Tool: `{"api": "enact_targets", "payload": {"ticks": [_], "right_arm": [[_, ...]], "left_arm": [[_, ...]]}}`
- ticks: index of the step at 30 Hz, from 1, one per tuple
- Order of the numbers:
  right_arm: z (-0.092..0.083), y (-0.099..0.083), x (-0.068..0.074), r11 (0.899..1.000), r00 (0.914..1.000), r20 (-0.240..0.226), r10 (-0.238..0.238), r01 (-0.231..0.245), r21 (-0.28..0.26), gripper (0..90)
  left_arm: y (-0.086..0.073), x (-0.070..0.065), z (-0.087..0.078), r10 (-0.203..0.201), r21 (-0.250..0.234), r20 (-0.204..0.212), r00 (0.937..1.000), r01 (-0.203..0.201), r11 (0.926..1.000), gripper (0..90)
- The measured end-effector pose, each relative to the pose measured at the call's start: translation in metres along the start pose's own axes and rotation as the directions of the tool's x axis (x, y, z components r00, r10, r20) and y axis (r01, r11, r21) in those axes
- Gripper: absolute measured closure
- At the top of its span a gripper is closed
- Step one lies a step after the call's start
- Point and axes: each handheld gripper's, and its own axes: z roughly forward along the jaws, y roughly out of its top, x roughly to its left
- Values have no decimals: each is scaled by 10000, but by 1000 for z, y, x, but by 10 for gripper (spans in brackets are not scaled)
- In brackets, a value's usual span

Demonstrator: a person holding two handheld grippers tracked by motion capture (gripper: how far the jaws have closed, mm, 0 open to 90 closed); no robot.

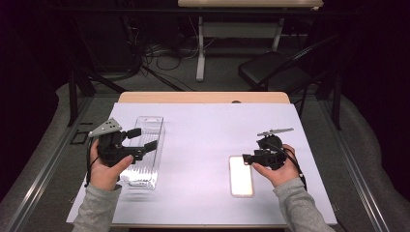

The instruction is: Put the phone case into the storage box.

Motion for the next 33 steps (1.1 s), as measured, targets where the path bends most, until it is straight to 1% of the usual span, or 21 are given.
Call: {"api": "enact_targets", "payload": {"ticks": [2, 4, 11, 13, 16, 17, 23, 24, 26, 28, 29, 31, 33], "right_arm": [[1, 0, 0, 10000, 10000, 30, 19, -20, 29, 503], [3, 0, -1, 9998, 9999, 73, 110, -111, 163, 525], [7, 0, -3, 9990, 9996, 276, 115, -127, 424, 558], [8, -1, -4, 9982, 9993, 329, 184, -202, 561, 566], [14, -3, -7, 9962, 9986, 435, 300, -334, 810, 567], [14, -3, -7, 9962, 9986, 435, 300, -334, 810, 567], [25, -7, -10, 9902, 9968, 665, 440, -524, 1297, 563], [27, -7, -12, 9881, 9971, 658, 376, -470, 1465, 563], [31, -8, -14, 9836, 9964, 708, 468, -584, 1706, 563], [34, -9, -16, 9771, 9959, 712, 555, -689, 2015, 567], [36, -9, -17, 9723, 9953, 725, 637, -783, 2201, 571], [39, -8, -20, 9643, 9951, 558, 811, -925, 2481, 577], [42, -7, -21, 9563, 9948, 490, 895, -996, 2750, 586]], "left_arm": [[0, 0, 0, -14, -14, 11, 10000, 14, 10000, 157], [0, 0, 0, -36, -12, 2, 10000, 36, 10000, 157], [-1, 1, -1, -63, -23, 19, 10000, 63, 10000, 157], [-1, 1, 0, -100, -14, 13, 9999, 100, 9999, 157], [-2, 2, 0, -55, 35, 1, 10000, 55, 10000, 157], [-2, 2, 0, -55, 35, 1, 10000, 55, 10000, 157], [-2, 1, 0, -71, 61, 9, 10000, 70, 10000, 157], [-2, 1, 1, -73, 73, 10, 10000, 73, 9999, 157], [-2, 1, 1, -67, 78, 12, 10000, 67, 9999, 157], [-2, 1, 1, -85, 68, 5, 10000, 85, 9999, 157], [-2, 1, 1, -86, 77, -6, 10000, 86, 9999, 157], [-3, 1, 2, -137, 84, -7, 9999, 137, 9999, 157], [-3, 2, 2, -95, 123, -1, 10000, 95, 9999, 157]]}}
